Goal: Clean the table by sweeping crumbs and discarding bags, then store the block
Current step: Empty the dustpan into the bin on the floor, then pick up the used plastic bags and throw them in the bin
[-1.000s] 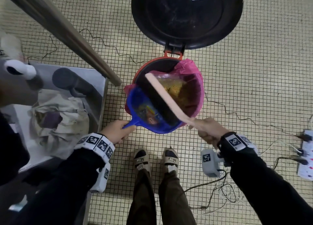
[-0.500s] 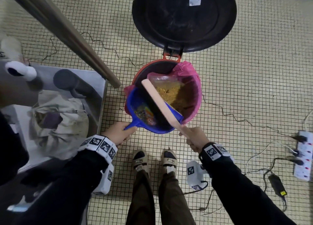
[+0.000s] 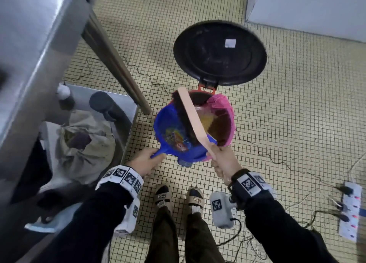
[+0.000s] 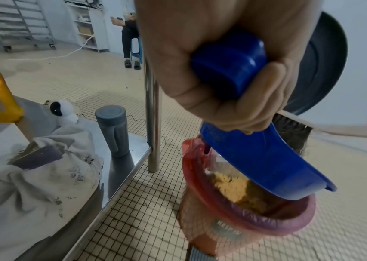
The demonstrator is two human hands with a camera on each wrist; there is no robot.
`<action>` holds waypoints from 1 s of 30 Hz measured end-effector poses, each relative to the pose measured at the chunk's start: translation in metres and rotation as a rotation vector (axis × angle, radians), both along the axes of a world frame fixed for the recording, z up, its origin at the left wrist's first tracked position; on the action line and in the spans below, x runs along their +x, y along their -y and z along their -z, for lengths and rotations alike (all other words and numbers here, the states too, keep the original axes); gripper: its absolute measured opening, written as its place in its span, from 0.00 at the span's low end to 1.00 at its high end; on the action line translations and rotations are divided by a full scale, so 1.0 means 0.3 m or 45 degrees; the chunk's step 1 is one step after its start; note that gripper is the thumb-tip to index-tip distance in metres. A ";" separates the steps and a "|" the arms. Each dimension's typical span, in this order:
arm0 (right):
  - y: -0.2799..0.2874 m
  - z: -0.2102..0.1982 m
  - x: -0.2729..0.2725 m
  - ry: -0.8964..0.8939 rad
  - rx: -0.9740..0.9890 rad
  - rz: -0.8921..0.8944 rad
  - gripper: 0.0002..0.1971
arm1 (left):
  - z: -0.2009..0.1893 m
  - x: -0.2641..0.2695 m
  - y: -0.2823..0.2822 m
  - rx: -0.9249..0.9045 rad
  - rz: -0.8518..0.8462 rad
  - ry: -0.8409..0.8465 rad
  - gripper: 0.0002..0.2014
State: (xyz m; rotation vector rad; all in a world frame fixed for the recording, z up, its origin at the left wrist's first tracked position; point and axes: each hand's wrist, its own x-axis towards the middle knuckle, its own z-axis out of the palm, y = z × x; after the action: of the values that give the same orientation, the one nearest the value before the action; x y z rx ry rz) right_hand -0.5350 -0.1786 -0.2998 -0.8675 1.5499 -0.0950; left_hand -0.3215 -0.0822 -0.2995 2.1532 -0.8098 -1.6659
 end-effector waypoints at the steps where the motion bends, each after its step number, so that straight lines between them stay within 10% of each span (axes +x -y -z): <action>1: -0.005 -0.034 0.019 0.018 0.007 0.001 0.19 | -0.033 -0.006 0.008 -0.020 -0.027 -0.008 0.11; 30: -0.364 -0.996 0.037 0.443 -0.300 -0.364 0.16 | -0.953 -0.174 -0.358 -0.694 -0.495 -0.064 0.13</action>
State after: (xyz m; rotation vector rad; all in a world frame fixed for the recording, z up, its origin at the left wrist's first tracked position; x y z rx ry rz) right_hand -0.5239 -0.0693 -0.0011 -1.1827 1.0929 -0.2130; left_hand -0.3738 0.0251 -0.0136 1.7403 -0.6756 -1.1374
